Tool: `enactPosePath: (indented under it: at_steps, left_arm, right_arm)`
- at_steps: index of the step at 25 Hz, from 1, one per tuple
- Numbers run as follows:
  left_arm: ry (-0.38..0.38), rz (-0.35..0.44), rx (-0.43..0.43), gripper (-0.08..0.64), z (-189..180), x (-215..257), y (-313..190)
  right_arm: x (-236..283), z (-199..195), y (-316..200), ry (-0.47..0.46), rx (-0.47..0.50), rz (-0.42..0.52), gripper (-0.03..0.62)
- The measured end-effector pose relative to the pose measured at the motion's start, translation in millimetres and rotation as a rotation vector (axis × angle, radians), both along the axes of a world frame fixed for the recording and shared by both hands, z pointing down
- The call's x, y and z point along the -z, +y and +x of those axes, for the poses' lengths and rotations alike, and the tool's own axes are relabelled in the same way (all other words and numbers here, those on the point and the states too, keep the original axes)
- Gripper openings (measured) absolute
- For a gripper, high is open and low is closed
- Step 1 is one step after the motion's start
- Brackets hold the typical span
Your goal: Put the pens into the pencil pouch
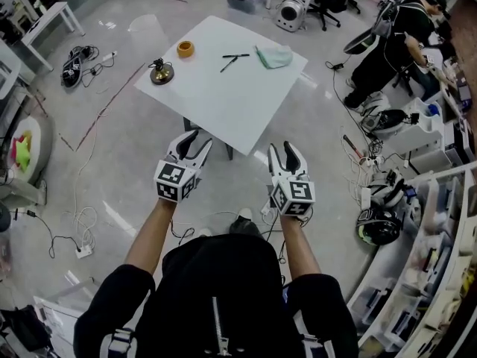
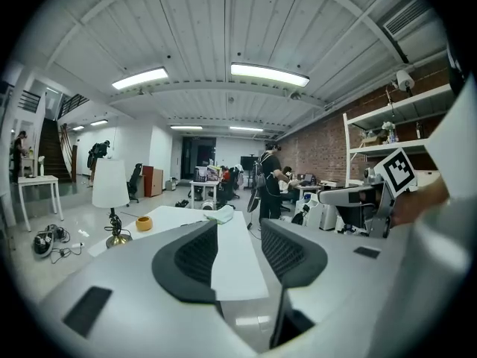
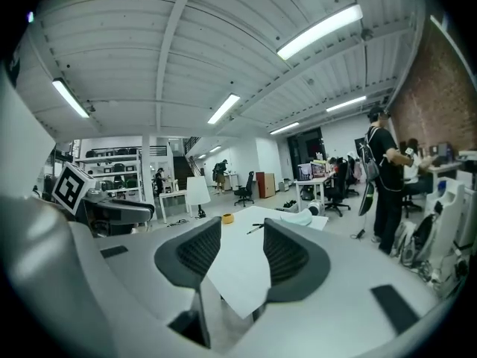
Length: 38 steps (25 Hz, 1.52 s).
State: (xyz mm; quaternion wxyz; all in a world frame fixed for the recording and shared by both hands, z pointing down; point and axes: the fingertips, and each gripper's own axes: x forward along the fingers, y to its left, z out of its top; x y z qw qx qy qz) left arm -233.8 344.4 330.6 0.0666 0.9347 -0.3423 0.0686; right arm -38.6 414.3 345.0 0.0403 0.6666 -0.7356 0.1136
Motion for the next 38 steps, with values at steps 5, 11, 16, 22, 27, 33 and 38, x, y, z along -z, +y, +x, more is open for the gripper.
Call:
enactPosePath:
  at_steps: [5, 11, 16, 22, 27, 33, 38]
  left_arm:
    - [-0.003, -0.015, 0.038, 0.181, 34, 0, -12]
    - [-0.009, -0.002, 0.1, 0.181, 56, 4, -23]
    - [-0.018, -0.002, 0.129, 0.181, 66, 6, -28]
    - [-0.016, -0.001, 0.14, 0.181, 70, 10, -43]
    - [-0.004, -0.004, 0.128, 0.181, 79, 7, -65]
    - [0.018, -0.02, 0.113, 0.181, 92, -4, -108]
    - [0.007, -0.025, 0.098, 0.181, 99, -16, -159]
  right_arm:
    - [5, 29, -21, -0.004, 0.056, -0.021, 0.166]
    - [3, 52, -42, -0.023, 0.131, -0.007, 0.166]
    - [-6, 62, -52, -0.041, 0.159, -0.017, 0.166]
    - [-7, 62, -63, -0.066, 0.169, -0.016, 0.166]
    - [-10, 68, -78, -0.066, 0.157, -0.022, 0.166]
    - [-18, 77, -117, -0.049, 0.149, -0.043, 0.164]
    - [-20, 76, -173, -0.035, 0.156, -0.051, 0.165]
